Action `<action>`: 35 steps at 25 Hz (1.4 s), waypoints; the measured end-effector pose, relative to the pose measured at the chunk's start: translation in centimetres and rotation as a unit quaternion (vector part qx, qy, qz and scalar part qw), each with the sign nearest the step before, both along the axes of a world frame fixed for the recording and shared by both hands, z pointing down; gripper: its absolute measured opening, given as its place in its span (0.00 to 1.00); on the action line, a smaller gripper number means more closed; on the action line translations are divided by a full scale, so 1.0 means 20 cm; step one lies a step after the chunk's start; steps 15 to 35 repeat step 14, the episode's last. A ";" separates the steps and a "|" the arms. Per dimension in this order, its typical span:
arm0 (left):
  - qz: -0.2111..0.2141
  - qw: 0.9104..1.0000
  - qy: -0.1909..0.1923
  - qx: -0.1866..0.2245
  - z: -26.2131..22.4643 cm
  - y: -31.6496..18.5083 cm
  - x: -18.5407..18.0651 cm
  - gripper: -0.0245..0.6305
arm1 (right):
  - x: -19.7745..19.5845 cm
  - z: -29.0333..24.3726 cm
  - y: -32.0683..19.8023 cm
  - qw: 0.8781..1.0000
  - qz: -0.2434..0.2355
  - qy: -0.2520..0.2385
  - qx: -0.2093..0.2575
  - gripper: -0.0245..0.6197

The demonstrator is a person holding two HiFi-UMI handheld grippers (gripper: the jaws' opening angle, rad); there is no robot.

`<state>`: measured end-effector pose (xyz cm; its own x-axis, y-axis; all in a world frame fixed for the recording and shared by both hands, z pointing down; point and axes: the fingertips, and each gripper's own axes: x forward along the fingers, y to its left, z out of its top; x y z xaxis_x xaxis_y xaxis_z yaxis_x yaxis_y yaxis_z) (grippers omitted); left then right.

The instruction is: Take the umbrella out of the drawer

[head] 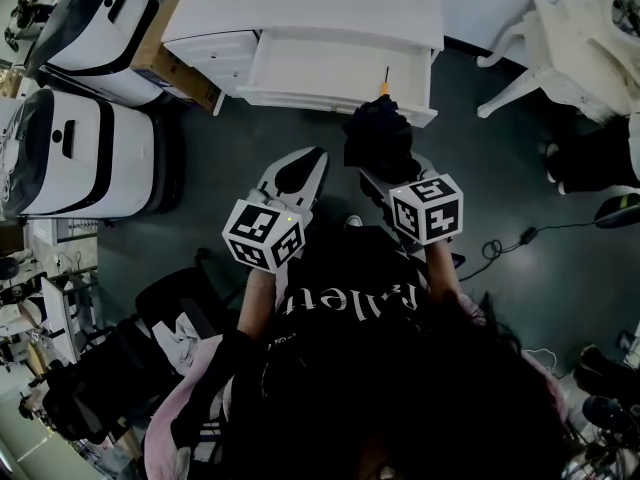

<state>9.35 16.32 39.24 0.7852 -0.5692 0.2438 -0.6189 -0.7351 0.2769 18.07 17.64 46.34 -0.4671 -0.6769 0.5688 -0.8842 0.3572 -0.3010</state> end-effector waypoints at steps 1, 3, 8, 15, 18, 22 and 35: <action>0.000 1.000 0.000 0.000 0.00 0.00 0.00 0.08 | 0.00 0.00 0.00 1.000 0.000 0.000 0.000 0.46; 0.000 1.000 0.000 0.001 0.00 0.02 0.00 0.08 | 0.00 0.01 0.01 1.000 0.000 0.000 0.000 0.46; -0.003 1.000 -0.001 0.001 0.01 0.03 -0.01 0.08 | 0.00 0.01 0.03 1.000 0.000 0.000 -0.002 0.46; -0.005 1.000 0.000 0.000 0.01 0.00 -0.02 0.08 | -0.01 0.02 0.00 1.000 0.001 0.002 -0.005 0.46; -0.005 1.000 0.000 0.000 0.01 0.00 -0.02 0.08 | -0.01 0.02 0.00 1.000 0.001 0.002 -0.005 0.46; -0.005 1.000 0.000 0.000 0.01 0.00 -0.02 0.08 | -0.01 0.02 0.00 1.000 0.001 0.002 -0.005 0.46; -0.005 1.000 0.000 0.000 0.01 0.00 -0.02 0.08 | -0.01 0.02 0.00 1.000 0.001 0.002 -0.005 0.46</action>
